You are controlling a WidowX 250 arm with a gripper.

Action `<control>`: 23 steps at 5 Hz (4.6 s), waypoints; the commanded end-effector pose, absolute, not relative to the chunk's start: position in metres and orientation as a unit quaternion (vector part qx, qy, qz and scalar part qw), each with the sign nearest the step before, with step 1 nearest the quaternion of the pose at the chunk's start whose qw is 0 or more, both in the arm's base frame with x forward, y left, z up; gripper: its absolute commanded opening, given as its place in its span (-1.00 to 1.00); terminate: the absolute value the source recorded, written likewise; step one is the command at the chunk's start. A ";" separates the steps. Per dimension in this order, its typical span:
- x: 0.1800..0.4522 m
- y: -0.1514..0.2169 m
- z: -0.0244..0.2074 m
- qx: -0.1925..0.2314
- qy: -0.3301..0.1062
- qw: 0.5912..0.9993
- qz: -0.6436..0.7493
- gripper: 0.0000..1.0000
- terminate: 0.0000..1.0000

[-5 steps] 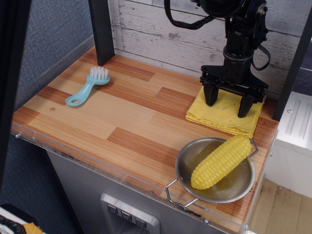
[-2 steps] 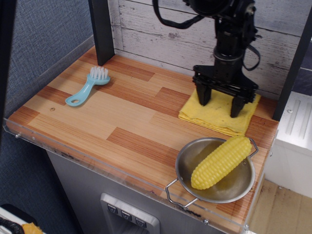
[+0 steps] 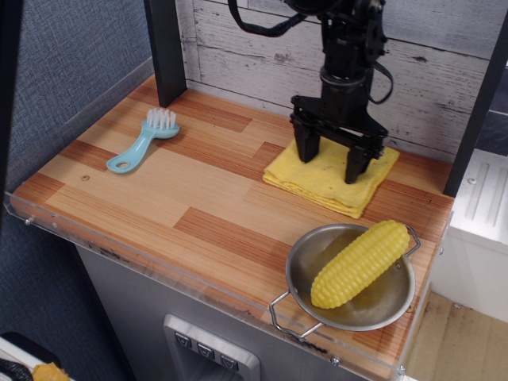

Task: Slide the towel and place it next to the brush.

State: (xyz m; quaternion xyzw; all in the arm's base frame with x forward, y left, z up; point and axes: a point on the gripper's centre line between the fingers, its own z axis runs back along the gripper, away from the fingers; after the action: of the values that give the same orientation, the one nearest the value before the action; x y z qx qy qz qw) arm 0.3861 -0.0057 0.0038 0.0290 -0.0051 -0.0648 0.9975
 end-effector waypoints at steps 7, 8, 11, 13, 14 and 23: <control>0.391 0.095 0.037 -0.025 -0.051 0.998 -0.033 1.00 -1.00; 0.397 0.091 0.066 -0.018 -0.079 0.996 -0.040 1.00 -1.00; 0.382 0.084 0.140 -0.031 -0.101 0.994 -0.026 1.00 -1.00; 0.352 0.056 0.153 0.013 -0.101 0.994 -0.037 1.00 -1.00; 0.348 0.044 0.159 -0.002 -0.088 0.994 -0.068 1.00 -1.00; 0.348 0.044 0.159 -0.002 -0.088 0.994 -0.068 1.00 -1.00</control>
State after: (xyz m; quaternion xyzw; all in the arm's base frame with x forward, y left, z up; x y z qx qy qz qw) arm 0.3459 0.0437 0.1319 -0.0086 -0.0505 -0.0663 0.9965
